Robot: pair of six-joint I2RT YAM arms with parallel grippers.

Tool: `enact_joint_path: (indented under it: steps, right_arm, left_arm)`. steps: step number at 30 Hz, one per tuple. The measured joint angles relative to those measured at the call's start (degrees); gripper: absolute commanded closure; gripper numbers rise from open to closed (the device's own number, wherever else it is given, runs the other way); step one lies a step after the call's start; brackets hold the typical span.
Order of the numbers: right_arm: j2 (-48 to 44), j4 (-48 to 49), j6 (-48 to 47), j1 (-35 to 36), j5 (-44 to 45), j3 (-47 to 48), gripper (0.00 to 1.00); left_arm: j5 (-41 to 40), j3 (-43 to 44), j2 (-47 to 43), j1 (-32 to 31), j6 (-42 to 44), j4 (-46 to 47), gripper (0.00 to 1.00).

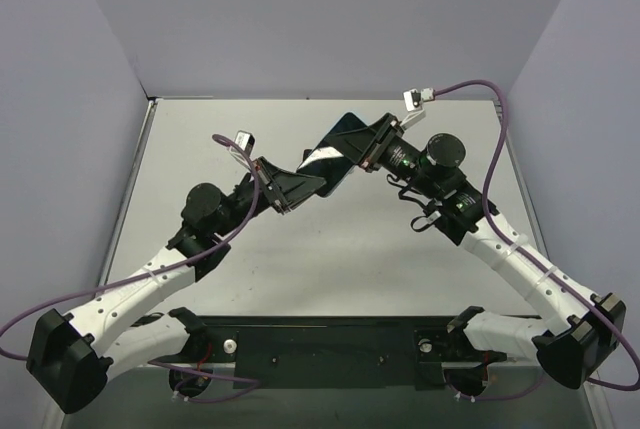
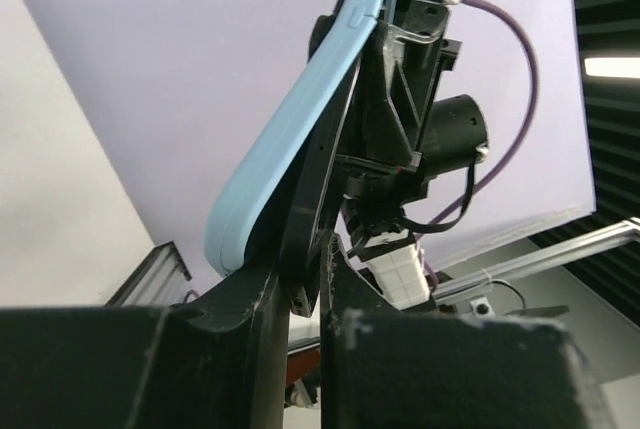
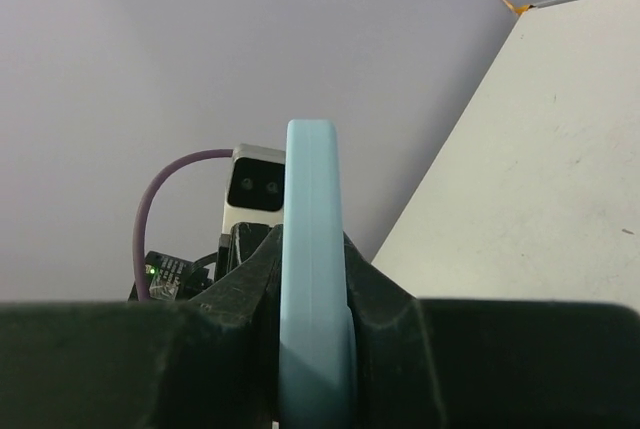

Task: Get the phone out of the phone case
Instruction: Remove the phone case from the phone.

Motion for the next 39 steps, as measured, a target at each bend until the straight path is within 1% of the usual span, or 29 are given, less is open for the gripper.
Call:
enact_joint_path:
  steps: [2, 3, 5, 6, 7, 8, 9, 10, 11, 13, 15, 19, 21, 22, 24, 29, 31, 33, 35, 36, 39]
  right_arm:
    - [-0.4, -0.5, 0.1, 0.5, 0.9, 0.0, 1.00]
    - [-0.7, -0.5, 0.3, 0.8, 1.2, 0.0, 0.93]
    - [-1.2, -0.6, 0.3, 1.4, 1.6, 0.0, 0.77]
    - [-1.4, -0.7, 0.2, 1.7, 1.7, 0.0, 0.75]
    - [-1.6, -1.4, -0.5, 2.0, 1.4, 0.1, 0.69]
    - [-1.7, -3.3, -1.4, 2.4, 0.9, 0.1, 0.65]
    - [-1.7, -4.5, -2.0, 3.0, 0.2, 0.1, 0.56]
    - [-1.7, -6.1, -2.7, 3.6, -1.1, 0.1, 0.52]
    - [-1.7, -7.5, -3.3, 4.4, -2.3, 0.1, 0.46]
    - [-1.7, -9.0, -4.5, 5.4, -4.0, 0.1, 0.39]
    - [-1.9, -10.1, -5.3, 5.9, -5.1, 0.1, 0.37]
    - [-2.9, -10.7, -6.3, 5.9, -5.4, -0.3, 0.37]
    - [-3.6, -10.4, -6.3, 5.9, -5.2, -1.3, 0.45]
    - [-4.0, -9.5, -6.2, 5.9, -4.9, -2.1, 0.53]
    - [-4.2, -7.1, -5.1, 5.9, -4.2, -4.0, 0.59]
    - [-1.7, -1.4, -1.7, 5.9, -3.9, -6.4, 0.61]
    - [-0.6, 0.4, -0.9, 5.9, -3.9, -6.4, 0.64]
    - [-0.2, 1.2, -0.5, 5.9, -3.8, -6.4, 0.67]
    - [-0.1, 1.5, -0.3, 5.9, -3.7, -6.4, 0.76]
    - [0.0, 1.8, -0.2, 5.9, -3.6, -6.4, 0.83]
    - [0.5, 2.3, -0.1, 6.1, -3.1, -6.4, 0.85]
  left_arm:
    - [0.0, -1.6, -0.3, 0.0, -1.5, 3.8, 0.97]
    - [-0.1, -2.2, -0.4, 0.0, -2.1, 5.8, 1.00]
    - [-0.1, -3.5, -0.8, -0.1, -2.6, 9.4, 1.00]
    - [-0.2, -4.2, -1.0, -0.3, -2.7, 10.6, 1.00]
    - [-0.6, -4.8, -1.4, -0.3, -2.7, 11.6, 1.00]
    - [-1.0, -5.1, -1.7, -0.4, -2.5, 11.8, 1.00]
    - [-2.3, -5.5, -2.1, -0.4, -2.5, 11.8, 1.00]
    - [-3.6, -5.7, -2.3, -0.4, -2.5, 11.7, 1.00]
    - [-5.6, -5.8, -2.6, -0.2, -2.5, 11.5, 1.00]
    - [-9.4, -6.0, -2.8, 0.5, -2.4, 10.8, 1.00]
    - [-12.0, -6.2, -3.0, 1.0, -2.4, 10.0, 1.00]
    - [-14.8, -6.2, -3.3, 1.1, -2.6, 9.3, 1.00]
    - [-15.4, -6.2, -3.5, 1.1, -3.0, 9.5, 1.00]
    - [-15.7, -6.2, -3.5, 1.1, -3.5, 9.6, 1.00]
    - [-16.2, -6.4, -3.5, 1.1, -4.3, 10.1, 1.00]
    - [-16.5, -6.9, -3.6, 1.1, -6.6, 10.4, 1.00]
    - [-16.5, -7.0, -3.6, 1.1, -7.1, 10.5, 1.00]
    - [-16.6, -7.4, -3.7, 1.1, -7.7, 10.7, 1.00]
    - [-16.7, -8.0, -3.9, 1.1, -8.5, 10.9, 1.00]
    - [-16.7, -8.1, -3.9, 1.1, -8.7, 10.9, 1.00]
    - [-17.0, -8.6, -3.9, 1.2, -9.8, 11.2, 1.00]
